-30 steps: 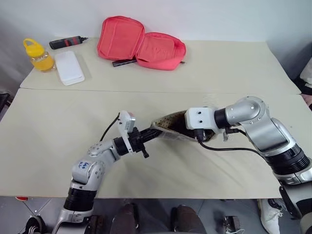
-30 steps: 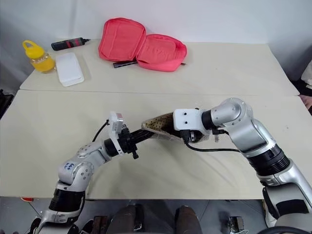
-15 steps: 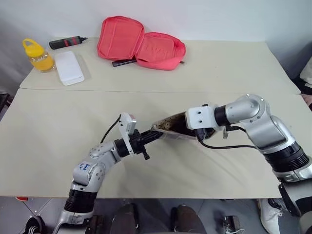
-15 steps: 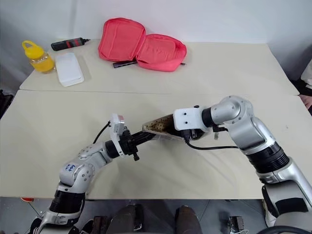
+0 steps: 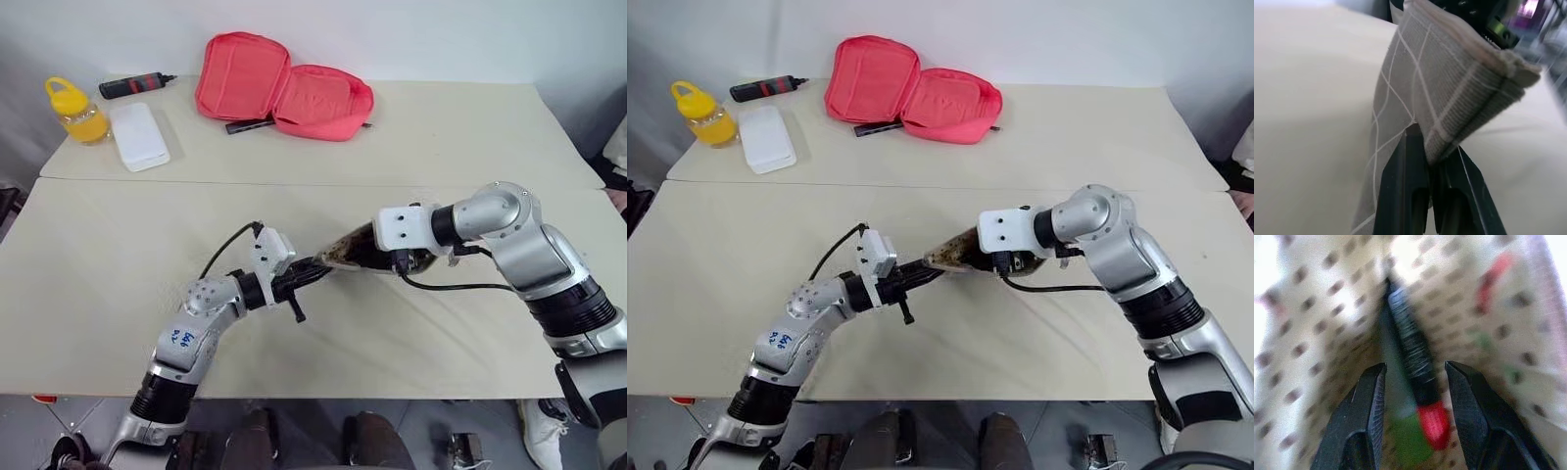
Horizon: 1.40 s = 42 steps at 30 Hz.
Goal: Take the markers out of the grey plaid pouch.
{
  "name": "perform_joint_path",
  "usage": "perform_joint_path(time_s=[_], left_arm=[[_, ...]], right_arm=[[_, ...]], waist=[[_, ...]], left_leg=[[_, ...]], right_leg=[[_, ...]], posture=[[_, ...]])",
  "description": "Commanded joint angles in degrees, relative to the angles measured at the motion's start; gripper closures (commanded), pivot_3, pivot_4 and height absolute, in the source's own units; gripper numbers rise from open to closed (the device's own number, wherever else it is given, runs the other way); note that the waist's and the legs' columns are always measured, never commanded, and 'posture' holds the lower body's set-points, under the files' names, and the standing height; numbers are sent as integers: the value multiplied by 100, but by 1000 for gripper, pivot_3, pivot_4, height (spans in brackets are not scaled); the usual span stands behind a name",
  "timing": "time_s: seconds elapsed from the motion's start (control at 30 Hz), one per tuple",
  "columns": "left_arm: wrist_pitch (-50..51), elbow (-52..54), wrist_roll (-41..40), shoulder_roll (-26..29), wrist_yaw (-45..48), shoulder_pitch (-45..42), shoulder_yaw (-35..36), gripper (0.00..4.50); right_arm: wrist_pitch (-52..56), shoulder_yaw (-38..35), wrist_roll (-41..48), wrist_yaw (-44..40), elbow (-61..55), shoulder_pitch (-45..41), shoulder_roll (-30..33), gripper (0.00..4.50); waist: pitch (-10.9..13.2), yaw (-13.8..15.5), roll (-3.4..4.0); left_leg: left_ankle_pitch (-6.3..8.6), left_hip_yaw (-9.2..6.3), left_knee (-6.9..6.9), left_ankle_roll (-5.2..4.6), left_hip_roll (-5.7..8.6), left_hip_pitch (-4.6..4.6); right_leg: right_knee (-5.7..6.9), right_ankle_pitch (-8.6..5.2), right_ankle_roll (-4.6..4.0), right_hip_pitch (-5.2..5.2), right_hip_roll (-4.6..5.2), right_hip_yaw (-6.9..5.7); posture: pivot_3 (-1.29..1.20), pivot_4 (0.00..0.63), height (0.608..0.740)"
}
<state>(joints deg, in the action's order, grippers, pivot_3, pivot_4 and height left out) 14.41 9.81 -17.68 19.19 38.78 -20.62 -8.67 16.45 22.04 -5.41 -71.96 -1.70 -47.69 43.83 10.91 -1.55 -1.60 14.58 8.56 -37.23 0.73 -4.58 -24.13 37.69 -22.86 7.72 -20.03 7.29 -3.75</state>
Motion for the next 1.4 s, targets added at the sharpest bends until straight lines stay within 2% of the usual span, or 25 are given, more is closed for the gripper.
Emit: perform_joint_path(time_s=[0.03, 0.3, 0.47, 0.67, 0.77, 0.97, 1.23, 1.4], left_arm=[[-454, -13, 181, -58, -52, -172, 81, 4500], [-1103, -314, 654, 42, 46, -39, -12, 4500], [-807, -304, 281, -178, -92, -32, 267, 4500], [271, -31, -527, -345, -81, -104, 580, 4500], [972, 150, -1030, -258, 57, -117, 686, 4500], [1969, 235, -1669, -150, 123, -174, 871, 4500], [2808, 101, -2381, -241, 6, -340, 1294, 4500], [3436, 215, -2773, -110, 133, -296, 1306, 4500]], right_arm=[[404, -316, 239, -89, -309, -65, 57, 2495], [1391, -579, 774, -357, -681, -13, 246, 2495], [1064, -592, 743, -308, -856, 145, 398, 2495], [64, -376, 167, -100, -422, 160, 518, 2495], [-207, -360, 17, -2, -174, 75, 437, 2495], [-276, -185, -162, -40, -83, -14, 269, 2495], [-581, 9, -685, 444, 300, -64, -120, 2495], [-94, -127, -423, 168, -159, -28, -169, 2495]], waist=[[0, -2, 0], [0, 0, 0], [0, 3, 0], [0, -2, 0], [0, -6, 0], [0, -9, 0], [0, -4, 0], [0, -15, 0]], left_leg=[[0, 0, 0, 0, -1, -1], [0, 4, 0, 0, -1, -5], [0, 4, 0, -1, 0, -6], [0, 5, -2, 0, -1, -6], [-1, 5, -3, 0, -1, -6], [-1, 5, -3, 2, -3, -6], [-2, 4, -8, 2, -2, -6], [-2, 4, -7, 3, -3, -6]], right_leg=[[3, 0, 0, -3, -1, 0], [10, 0, 0, -14, 1, 4], [12, 0, 0, -16, 3, 4], [16, 0, 0, -18, 2, 5], [16, 0, 0, -18, 2, 5], [18, 0, 0, -19, -1, 6], [21, 0, 0, -18, 0, 7], [23, 0, 0, -18, -2, 8]], posture=[[0, 150, 740], [0, 150, 740], [0, 150, 740], [0, 150, 740], [0, 150, 740], [0, 150, 740], [0, 150, 740], [0, 150, 740]])
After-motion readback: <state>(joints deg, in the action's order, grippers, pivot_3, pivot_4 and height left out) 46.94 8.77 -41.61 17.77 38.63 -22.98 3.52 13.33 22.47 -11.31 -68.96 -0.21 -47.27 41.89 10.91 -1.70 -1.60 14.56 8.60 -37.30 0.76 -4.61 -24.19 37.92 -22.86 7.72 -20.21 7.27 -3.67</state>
